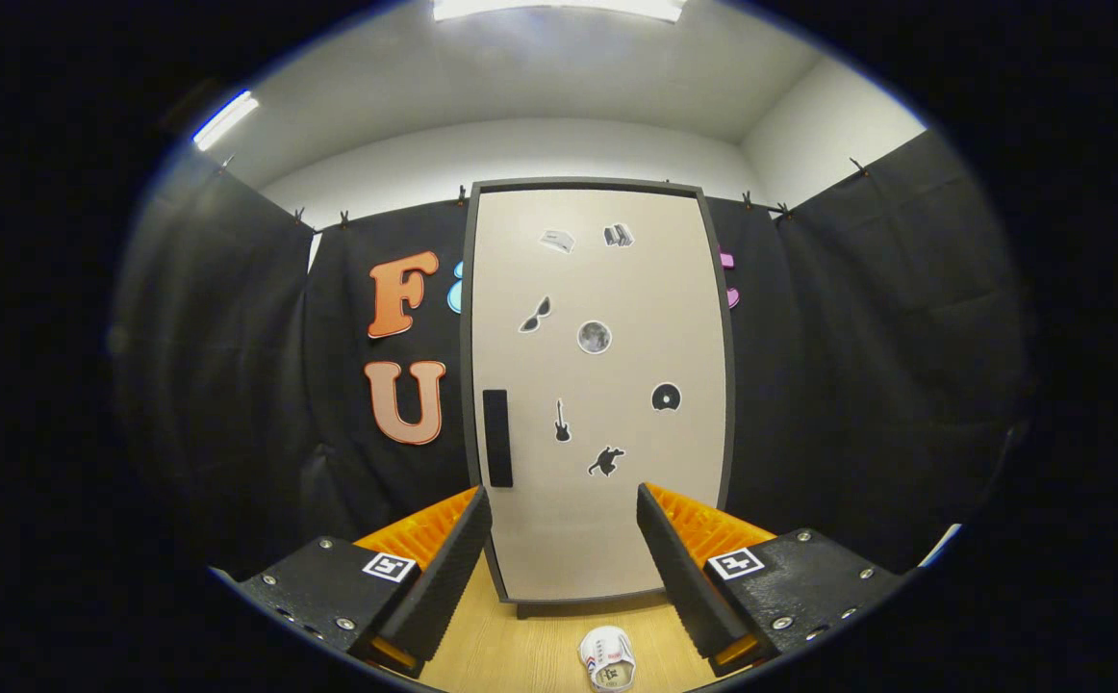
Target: Open the shoe cabinet door, grab the shoes and put them into the shoe cabinet, then close the shoe cabinet door.
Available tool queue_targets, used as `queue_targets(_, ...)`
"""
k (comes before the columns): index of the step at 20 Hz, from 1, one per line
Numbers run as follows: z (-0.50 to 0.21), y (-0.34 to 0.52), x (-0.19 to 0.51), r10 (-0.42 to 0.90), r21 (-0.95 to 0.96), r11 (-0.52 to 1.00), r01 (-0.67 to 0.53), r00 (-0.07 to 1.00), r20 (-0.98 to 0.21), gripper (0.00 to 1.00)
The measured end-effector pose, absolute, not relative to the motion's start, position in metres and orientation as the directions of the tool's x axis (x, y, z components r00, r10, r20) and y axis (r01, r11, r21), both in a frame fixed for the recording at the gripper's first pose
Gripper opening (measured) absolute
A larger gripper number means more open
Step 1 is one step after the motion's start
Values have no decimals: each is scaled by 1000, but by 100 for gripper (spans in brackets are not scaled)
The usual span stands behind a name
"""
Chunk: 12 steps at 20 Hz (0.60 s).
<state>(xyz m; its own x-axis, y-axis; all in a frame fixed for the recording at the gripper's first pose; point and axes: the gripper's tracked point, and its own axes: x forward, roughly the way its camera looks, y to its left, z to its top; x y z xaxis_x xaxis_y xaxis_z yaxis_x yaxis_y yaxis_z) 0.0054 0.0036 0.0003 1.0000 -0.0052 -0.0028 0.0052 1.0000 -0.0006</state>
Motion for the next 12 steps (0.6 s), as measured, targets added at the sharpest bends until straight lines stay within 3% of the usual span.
queue_targets(12, -4, 26, 29, 42, -19, 999, -43, 999, -14, 95)
